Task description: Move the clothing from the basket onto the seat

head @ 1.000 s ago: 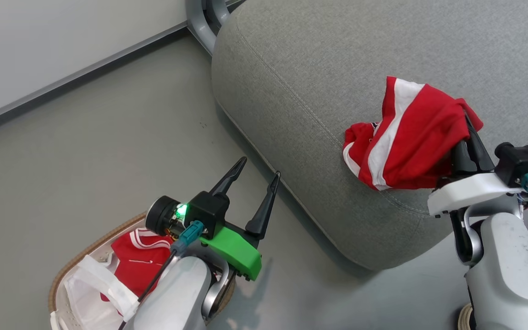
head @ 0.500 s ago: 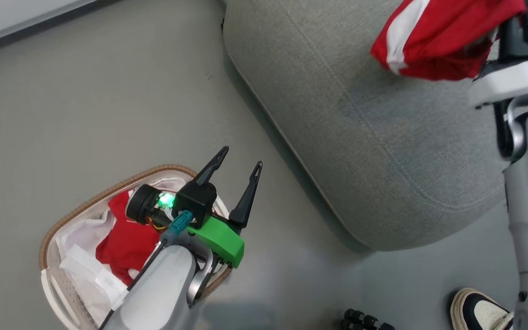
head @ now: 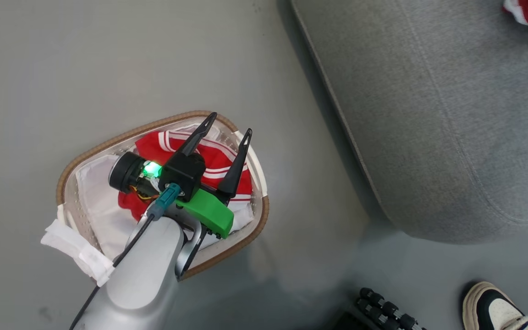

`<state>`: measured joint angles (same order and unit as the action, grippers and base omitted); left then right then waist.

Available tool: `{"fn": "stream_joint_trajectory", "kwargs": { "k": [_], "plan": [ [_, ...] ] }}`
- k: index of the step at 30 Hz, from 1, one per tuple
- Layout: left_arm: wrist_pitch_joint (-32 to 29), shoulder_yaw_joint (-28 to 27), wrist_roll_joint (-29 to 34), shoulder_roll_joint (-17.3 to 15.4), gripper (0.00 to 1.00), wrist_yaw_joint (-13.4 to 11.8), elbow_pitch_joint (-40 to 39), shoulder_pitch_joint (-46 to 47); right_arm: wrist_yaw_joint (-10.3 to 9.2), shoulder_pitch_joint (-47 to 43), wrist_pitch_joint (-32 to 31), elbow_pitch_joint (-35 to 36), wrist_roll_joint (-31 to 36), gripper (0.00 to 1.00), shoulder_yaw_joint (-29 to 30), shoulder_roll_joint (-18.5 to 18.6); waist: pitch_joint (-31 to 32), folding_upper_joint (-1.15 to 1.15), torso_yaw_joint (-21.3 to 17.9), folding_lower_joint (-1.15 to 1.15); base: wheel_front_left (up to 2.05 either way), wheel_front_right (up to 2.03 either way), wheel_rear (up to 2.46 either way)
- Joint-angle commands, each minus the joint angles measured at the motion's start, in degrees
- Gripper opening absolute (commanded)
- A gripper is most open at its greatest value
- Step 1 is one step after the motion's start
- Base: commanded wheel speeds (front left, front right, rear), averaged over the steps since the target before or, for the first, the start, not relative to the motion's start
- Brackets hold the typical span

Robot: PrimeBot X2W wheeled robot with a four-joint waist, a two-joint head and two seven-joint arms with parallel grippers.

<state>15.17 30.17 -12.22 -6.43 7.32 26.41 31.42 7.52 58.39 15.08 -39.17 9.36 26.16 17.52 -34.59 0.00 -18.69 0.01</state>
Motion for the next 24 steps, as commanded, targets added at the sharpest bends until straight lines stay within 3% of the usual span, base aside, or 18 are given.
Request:
{"fn": "stream_joint_trajectory", "kwargs": {
  "k": [1,8,19,20,21,22,24],
  "plan": [
    [0.0,-0.2,0.6,-0.5,1.00,0.2,-0.1,1.1,-0.06,0.6,0.1,-1.3,1.5,0.00,2.4,0.5,-4.8,0.00,5.0,-0.01,0.00,0.00,0.00],
    [0.0,-1.9,0.3,-0.6,1.00,0.3,-0.3,0.4,-0.06,-0.9,0.1,-4.7,4.9,0.00,8.0,-1.3,-6.0,0.00,6.9,-0.01,0.00,0.00,0.00],
    [0.0,-3.3,-0.2,0.8,1.00,0.3,0.3,-1.4,-0.06,-5.1,0.1,-2.4,3.8,0.00,5.4,-5.0,-2.7,0.00,8.0,-0.01,0.00,0.00,0.00],
    [0.0,-3.4,-0.2,0.8,1.00,0.3,0.4,-1.6,-0.06,-5.5,0.1,-2.4,3.9,0.23,5.6,-5.2,-2.2,0.00,8.1,-0.01,0.00,0.00,0.00],
    [0.0,-3.6,-0.3,0.9,1.00,0.3,0.6,-1.9,-0.06,-6.0,0.1,-2.4,3.9,0.90,5.6,-5.4,-1.7,0.00,8.2,-0.01,0.00,0.00,0.00],
    [0.0,-3.7,-0.4,1.0,1.00,0.3,0.6,-2.0,-0.06,-6.6,0.1,-2.3,3.9,1.00,5.4,-5.6,-1.2,0.00,8.3,-0.01,0.00,0.00,0.00],
    [0.0,-4.2,-0.6,1.2,1.00,0.3,0.9,-2.7,-0.06,-7.9,0.1,-1.8,3.9,1.00,5.0,-5.8,0.0,0.00,8.5,-0.01,0.00,0.00,0.00]
  ]
}}
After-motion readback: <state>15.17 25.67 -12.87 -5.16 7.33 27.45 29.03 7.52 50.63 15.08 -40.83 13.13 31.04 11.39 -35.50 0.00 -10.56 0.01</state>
